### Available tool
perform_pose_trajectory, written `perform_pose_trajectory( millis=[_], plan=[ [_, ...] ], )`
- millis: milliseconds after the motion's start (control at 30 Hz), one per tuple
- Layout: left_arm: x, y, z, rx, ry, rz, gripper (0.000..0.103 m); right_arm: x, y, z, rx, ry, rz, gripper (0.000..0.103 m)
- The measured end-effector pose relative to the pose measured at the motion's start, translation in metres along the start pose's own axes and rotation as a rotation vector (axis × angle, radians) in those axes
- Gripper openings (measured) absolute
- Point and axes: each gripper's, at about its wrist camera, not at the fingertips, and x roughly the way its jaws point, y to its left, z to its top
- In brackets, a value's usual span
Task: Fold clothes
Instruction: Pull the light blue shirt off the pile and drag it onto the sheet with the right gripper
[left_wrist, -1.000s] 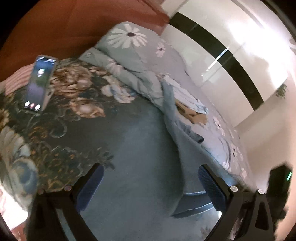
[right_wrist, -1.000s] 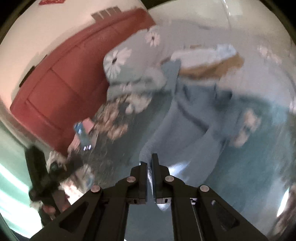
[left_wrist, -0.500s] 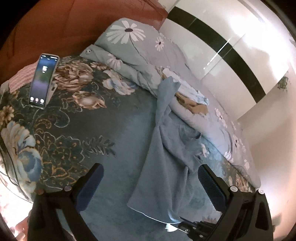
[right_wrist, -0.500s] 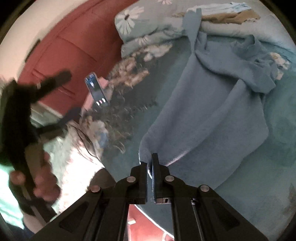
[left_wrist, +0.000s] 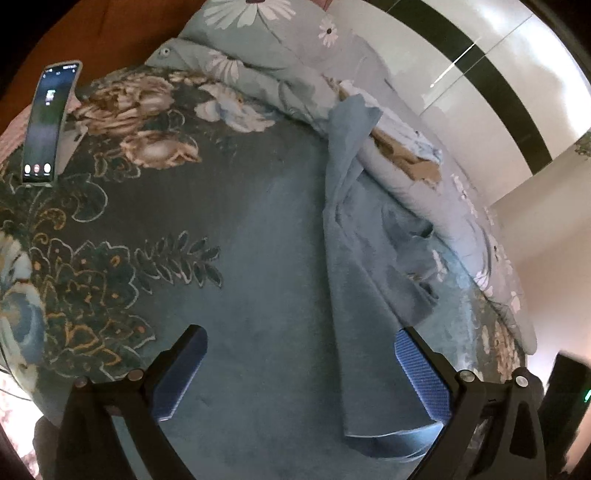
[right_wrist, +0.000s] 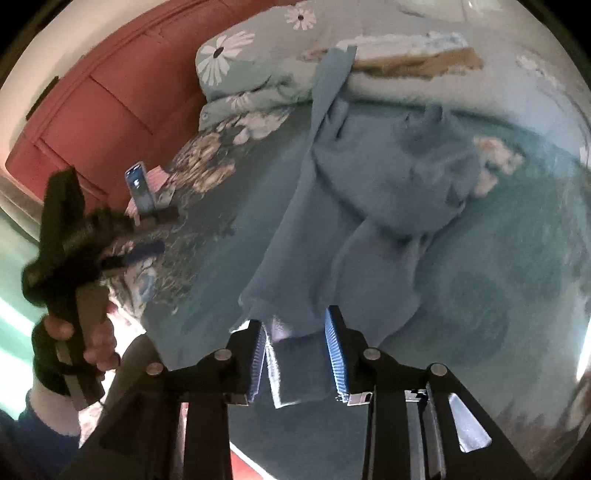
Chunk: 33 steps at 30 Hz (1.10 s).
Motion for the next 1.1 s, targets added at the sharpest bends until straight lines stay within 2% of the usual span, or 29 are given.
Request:
perform_pose_trajectory(
  millis=[100, 133, 300, 500, 600, 700, 767, 900, 1100],
  plan=[
    [0.010, 0.006, 0.002, -0.010, 0.016, 0.004, 0.103, 0.011, -0.007, 0.028, -0.019, -0.027, -0.042, 0.045],
    [0.012, 0.008, 0.003, -0.014, 0.022, 0.006, 0.103, 0.015, -0.009, 0.038, -0.026, -0.035, -0.057, 0.045],
    [0.019, 0.022, 0.009, -0.049, 0.027, 0.014, 0.103, 0.040, -0.004, 0.078, -0.033, -0.025, 0.008, 0.046],
    [0.026, 0.037, 0.013, -0.088, 0.025, 0.000, 0.103, 0.061, -0.001, 0.082, -0.018, 0.060, 0.059, 0.046],
    [0.031, 0.042, 0.014, -0.108, 0.031, -0.011, 0.103, 0.063, 0.004, 0.064, -0.052, 0.141, 0.066, 0.046],
    [0.034, 0.042, 0.013, -0.115, 0.033, -0.025, 0.103, 0.056, 0.002, 0.045, -0.080, 0.197, 0.025, 0.046],
    [0.038, 0.038, 0.012, -0.118, 0.040, -0.054, 0.103, 0.049, -0.009, 0.036, -0.051, 0.216, -0.017, 0.046],
    [0.048, 0.018, 0.005, -0.073, 0.077, -0.089, 0.103, 0.032, -0.027, 0.038, 0.001, 0.178, -0.070, 0.046],
    [0.053, -0.008, -0.003, -0.020, 0.119, -0.142, 0.103, 0.035, -0.018, 0.078, -0.067, 0.111, -0.144, 0.046]
  ],
)
